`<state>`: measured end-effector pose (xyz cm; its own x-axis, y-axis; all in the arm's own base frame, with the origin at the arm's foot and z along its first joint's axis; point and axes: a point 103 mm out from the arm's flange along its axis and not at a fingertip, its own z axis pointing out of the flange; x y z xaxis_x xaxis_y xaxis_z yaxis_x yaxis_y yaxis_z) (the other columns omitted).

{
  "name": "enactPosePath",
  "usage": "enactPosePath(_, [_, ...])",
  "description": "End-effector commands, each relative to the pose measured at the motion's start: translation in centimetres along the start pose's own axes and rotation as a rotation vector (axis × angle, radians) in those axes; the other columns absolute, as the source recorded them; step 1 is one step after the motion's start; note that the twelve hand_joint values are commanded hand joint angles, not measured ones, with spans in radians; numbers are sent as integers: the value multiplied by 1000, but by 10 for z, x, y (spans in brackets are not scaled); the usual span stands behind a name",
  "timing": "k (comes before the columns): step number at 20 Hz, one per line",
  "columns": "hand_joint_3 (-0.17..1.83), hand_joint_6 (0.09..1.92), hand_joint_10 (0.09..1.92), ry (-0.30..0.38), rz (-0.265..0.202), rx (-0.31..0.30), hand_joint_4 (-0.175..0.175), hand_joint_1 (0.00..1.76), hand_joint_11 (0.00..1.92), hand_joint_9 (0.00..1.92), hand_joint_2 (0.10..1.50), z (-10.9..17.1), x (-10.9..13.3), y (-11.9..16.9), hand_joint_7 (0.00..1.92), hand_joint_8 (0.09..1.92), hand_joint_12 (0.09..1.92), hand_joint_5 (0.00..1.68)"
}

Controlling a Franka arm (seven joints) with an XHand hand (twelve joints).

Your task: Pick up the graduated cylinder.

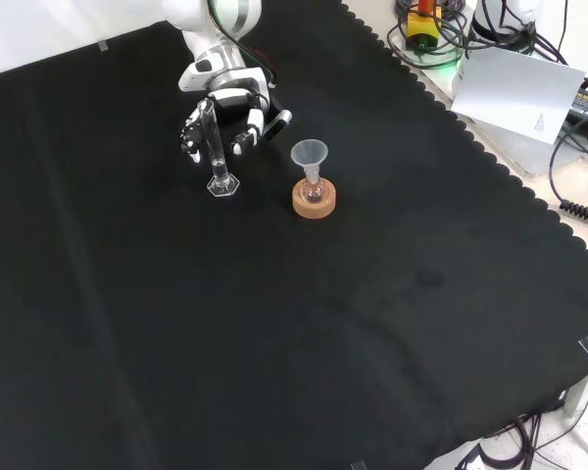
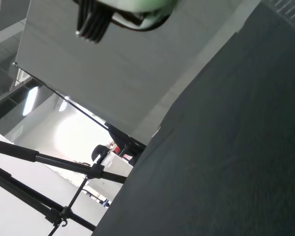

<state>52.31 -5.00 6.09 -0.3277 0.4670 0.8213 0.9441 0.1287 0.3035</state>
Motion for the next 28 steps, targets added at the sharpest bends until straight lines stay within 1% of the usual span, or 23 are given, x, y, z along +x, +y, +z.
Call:
enactPosePath(1, [623, 378, 386, -2, 7, -7, 14, 1052, 629, 917, 727, 1, 0, -1, 625, 555, 1201, 639])
enactPosePath(3, [625, 429, 371, 8, 9, -16, 13, 1053, 647, 935, 732, -1, -1, -2, 633, 556, 1194, 628])
enactPosePath(7, [631, 488, 358, 0, 9, -13, 11, 1060, 681, 958, 775, 4, -2, -1, 645, 558, 1177, 629])
enactPosePath(11, [628, 538, 343, -3, 12, -13, 7, 1066, 723, 983, 804, 3, -2, 0, 655, 561, 1154, 619])
enactPosePath(15, [623, 568, 329, 6, 12, -23, 3, 1072, 780, 1009, 817, -1, -2, -1, 666, 565, 1120, 611])
enactPosePath(21, [619, 596, 307, -11, 15, -31, -2, 1077, 845, 1065, 822, -3, 0, 0, 742, 589, 1083, 604])
enactPosePath(24, [617, 616, 277, -8, 12, -29, -4, 1082, 889, 1106, 825, -3, 0, 0, 803, 583, 1055, 620])
enactPosePath(28, [617, 633, 260, -16, 12, -24, -1, 1086, 918, 1132, 833, -4, 0, 1, 832, 579, 1038, 657])
